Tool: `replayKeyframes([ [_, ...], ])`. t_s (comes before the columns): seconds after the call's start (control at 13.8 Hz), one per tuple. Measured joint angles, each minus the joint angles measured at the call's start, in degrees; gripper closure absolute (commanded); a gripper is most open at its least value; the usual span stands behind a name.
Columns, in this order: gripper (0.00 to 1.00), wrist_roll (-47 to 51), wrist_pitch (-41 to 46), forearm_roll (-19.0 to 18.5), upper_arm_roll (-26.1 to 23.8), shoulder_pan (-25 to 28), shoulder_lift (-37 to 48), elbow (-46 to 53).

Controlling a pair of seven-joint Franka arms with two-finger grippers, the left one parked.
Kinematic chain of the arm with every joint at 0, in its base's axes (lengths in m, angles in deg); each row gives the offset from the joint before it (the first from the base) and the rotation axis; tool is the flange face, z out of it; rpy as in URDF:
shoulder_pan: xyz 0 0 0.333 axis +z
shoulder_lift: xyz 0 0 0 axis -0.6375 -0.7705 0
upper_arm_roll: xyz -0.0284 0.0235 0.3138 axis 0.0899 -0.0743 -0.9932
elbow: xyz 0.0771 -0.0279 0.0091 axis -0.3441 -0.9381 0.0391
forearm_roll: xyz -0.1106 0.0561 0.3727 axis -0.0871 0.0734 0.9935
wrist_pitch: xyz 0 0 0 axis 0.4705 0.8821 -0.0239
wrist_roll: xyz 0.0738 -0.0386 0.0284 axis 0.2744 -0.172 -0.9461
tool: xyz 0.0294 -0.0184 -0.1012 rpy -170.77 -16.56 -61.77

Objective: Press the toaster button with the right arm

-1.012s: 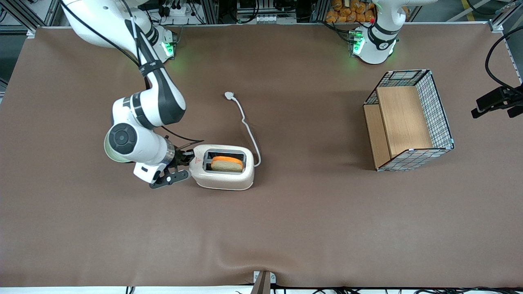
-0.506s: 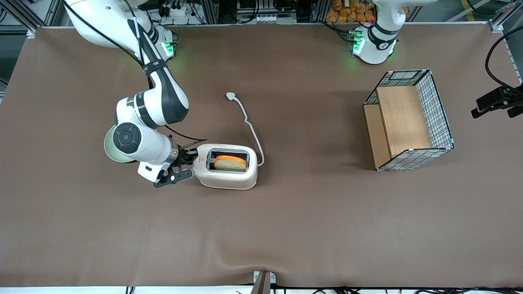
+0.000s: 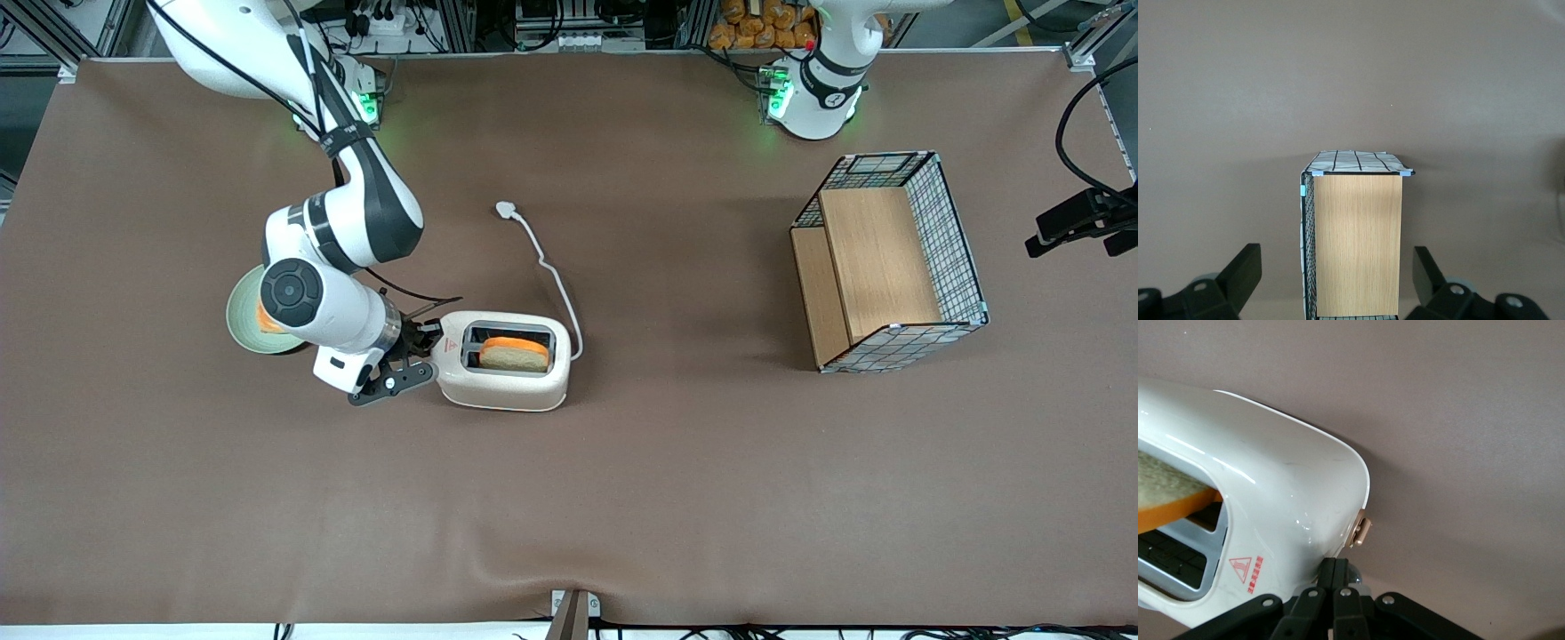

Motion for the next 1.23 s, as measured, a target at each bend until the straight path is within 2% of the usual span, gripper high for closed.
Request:
replayKeyframes([
  [0.36,1.00,0.07,-0.19,0.25,0.29,-1.19,-0.16,-0.04],
  [0.43,0.88,0.07,-0.30,0.30,0.32,-1.72,-0.16,0.12],
  [0.58,0.00,-0.25,-0.36,0.31,0.37,-2.97,-0.10,0.67],
  [1.01,0.00,-3.50,-0.44,0.33,0.57,-10.24,0.10,3.04],
  [1.23,0.00,-5.73,2.37,0.33,0.67,-13.37,2.12,3.62],
])
